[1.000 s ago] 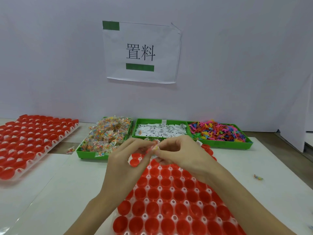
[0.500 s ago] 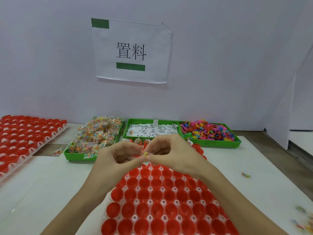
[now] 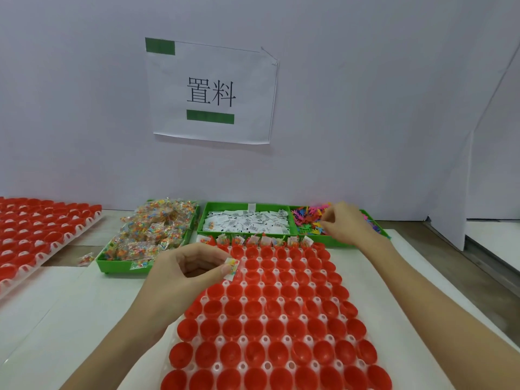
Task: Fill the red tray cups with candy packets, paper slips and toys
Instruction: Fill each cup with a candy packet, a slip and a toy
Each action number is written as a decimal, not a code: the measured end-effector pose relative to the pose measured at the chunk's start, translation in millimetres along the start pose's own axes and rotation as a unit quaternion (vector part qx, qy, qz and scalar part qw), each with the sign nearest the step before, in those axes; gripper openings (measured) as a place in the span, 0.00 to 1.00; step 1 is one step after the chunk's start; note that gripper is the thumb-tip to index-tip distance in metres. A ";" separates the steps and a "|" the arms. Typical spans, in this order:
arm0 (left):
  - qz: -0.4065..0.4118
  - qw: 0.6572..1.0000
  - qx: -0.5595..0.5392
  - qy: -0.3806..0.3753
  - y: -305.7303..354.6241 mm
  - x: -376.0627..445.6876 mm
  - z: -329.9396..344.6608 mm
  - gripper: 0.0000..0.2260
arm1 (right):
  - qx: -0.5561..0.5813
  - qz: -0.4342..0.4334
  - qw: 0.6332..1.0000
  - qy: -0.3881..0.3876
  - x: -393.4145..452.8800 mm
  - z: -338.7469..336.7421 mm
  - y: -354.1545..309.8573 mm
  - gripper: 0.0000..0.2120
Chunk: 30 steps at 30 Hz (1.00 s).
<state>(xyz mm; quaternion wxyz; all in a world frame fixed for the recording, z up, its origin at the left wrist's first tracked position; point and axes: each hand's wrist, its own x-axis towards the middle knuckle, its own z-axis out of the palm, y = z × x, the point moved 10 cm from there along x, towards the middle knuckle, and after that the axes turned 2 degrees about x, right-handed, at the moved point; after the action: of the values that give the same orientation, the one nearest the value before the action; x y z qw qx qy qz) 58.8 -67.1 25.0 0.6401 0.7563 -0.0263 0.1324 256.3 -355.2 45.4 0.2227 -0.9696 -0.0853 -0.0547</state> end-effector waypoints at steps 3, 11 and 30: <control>0.019 0.999 0.006 0.042 2.2 -1.0 -5.2 0.06 | -0.054 0.048 0.997 0.007 15.3 5.0 45.4 0.07; 0.036 0.998 0.019 0.052 3.4 -3.6 -0.4 0.05 | -0.067 0.135 0.988 -0.042 33.7 11.0 68.0 0.27; 0.048 0.996 0.022 0.068 3.4 -4.4 -1.6 0.05 | -0.090 0.119 0.986 -0.072 42.0 23.6 56.4 0.24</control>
<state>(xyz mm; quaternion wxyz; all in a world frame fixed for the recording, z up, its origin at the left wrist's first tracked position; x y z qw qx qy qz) 53.6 -66.7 27.4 0.6167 0.7572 -0.0161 0.2147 309.7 -388.8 6.5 0.1327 -0.9904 0.0198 0.0342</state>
